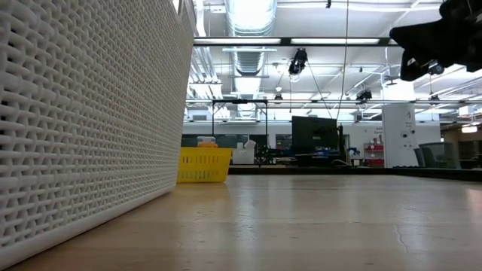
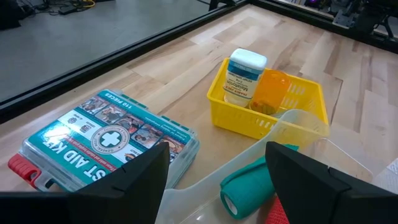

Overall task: Pick & place medical supplies in basket/bin
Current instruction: Return to Home Position

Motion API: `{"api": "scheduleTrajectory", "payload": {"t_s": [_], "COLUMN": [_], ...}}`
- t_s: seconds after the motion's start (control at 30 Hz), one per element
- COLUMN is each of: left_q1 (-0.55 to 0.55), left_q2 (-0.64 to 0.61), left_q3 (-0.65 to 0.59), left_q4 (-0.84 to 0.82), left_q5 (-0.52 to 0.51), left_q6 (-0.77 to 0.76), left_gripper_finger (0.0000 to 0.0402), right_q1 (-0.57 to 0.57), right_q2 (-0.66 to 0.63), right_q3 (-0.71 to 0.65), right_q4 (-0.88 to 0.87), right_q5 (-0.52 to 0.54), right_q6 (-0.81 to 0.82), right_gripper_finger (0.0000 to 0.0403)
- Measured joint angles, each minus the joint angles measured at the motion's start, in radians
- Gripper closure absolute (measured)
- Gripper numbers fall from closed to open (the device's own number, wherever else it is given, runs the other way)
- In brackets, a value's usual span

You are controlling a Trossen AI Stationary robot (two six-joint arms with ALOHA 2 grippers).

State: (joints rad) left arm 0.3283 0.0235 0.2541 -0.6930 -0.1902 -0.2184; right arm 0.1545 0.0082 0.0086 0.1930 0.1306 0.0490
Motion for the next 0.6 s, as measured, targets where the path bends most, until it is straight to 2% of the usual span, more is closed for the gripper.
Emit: {"api": "scheduleTrajectory", "payload": {"t_s": [0.23,0.6], "left_q1": [0.0,0.0], "left_q2": [0.0,0.0], "left_q3": [0.0,0.0], "left_q4": [0.0,0.0], "left_q5": [0.0,0.0], "left_q6": [0.0,0.0], "left_gripper_finger": [0.013,0.013], "right_q1": [0.0,0.0], "right_q2": [0.001,0.007], "right_q3": [0.0,0.0], "right_q4": [-0.163,-0.167], "right_q5": [-0.003,-0.018], "right_q6": [0.069,0.083], "right_gripper_finger": [0.0394,0.0394]}}
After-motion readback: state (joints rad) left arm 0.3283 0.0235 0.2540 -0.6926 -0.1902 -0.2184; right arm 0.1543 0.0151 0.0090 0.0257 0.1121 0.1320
